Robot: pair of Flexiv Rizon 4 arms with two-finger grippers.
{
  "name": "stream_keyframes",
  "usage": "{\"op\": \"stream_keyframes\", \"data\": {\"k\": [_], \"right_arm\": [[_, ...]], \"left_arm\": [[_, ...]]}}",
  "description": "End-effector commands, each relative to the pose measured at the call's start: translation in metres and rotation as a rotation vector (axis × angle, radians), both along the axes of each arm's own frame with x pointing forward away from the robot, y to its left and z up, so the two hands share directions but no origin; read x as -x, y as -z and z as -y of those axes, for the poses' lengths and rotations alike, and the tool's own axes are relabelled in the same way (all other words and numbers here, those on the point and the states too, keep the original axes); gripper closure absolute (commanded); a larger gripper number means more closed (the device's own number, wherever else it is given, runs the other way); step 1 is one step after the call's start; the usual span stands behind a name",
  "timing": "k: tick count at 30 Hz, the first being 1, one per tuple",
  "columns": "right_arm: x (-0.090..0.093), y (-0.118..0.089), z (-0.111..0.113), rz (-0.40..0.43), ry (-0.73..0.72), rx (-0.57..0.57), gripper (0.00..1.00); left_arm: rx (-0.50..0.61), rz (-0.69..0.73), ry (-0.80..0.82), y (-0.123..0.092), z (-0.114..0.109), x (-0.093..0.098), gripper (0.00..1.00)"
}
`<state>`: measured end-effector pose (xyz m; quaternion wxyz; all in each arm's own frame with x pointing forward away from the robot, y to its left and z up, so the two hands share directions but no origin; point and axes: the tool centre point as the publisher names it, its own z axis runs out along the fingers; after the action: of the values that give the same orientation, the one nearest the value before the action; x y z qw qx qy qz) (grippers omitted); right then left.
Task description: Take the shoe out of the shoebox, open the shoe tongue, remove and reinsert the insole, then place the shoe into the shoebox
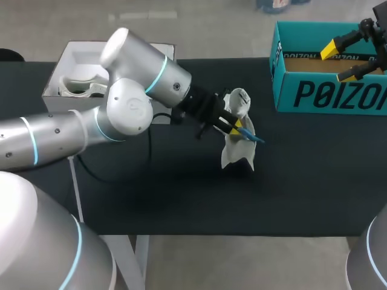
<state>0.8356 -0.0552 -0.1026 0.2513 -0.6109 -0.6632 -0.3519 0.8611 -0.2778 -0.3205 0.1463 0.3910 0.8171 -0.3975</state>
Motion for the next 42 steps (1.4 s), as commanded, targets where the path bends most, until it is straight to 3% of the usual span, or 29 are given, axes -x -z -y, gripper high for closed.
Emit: {"op": "stream_keyframes", "data": {"k": [1,16,32,33,35,36,37,38,39,42], "right_arm": [[-0.002,0.000,0.000,-0.002,-0.002,0.002,0.00],[-0.002,0.000,0.000,-0.002,-0.002,0.002,0.00],[-0.002,0.000,0.000,-0.002,-0.002,0.002,0.00],[-0.002,0.000,0.000,-0.002,-0.002,0.002,0.00],[-0.002,0.000,0.000,-0.002,-0.002,0.002,0.00],[-0.002,0.000,0.000,-0.002,-0.002,0.002,0.00],[-0.002,0.000,0.000,-0.002,-0.002,0.002,0.00],[-0.002,0.000,0.000,-0.002,-0.002,0.002,0.00],[-0.002,0.000,0.000,-0.002,-0.002,0.002,0.00],[-0.002,0.000,0.000,-0.002,-0.002,0.002,0.00]], "left_arm": [[-0.065,0.021,-0.031,0.008,0.004,-0.005,1.00],[-0.240,0.119,-0.117,0.028,-0.003,-0.026,1.00],[-0.300,0.123,-0.189,0.047,-0.009,-0.060,1.00],[-0.303,0.117,-0.191,0.048,-0.010,-0.060,0.97],[-0.289,0.105,-0.192,0.046,-0.012,-0.057,0.65],[-0.282,0.112,-0.184,0.040,-0.012,-0.053,0.23],[-0.268,0.116,-0.177,0.035,-0.012,-0.050,0.05],[-0.256,0.125,-0.165,0.029,-0.010,-0.045,0.00],[-0.249,0.133,-0.158,0.026,-0.009,-0.043,0.02],[-0.225,0.154,-0.126,0.014,-0.003,-0.031,0.19]]}}
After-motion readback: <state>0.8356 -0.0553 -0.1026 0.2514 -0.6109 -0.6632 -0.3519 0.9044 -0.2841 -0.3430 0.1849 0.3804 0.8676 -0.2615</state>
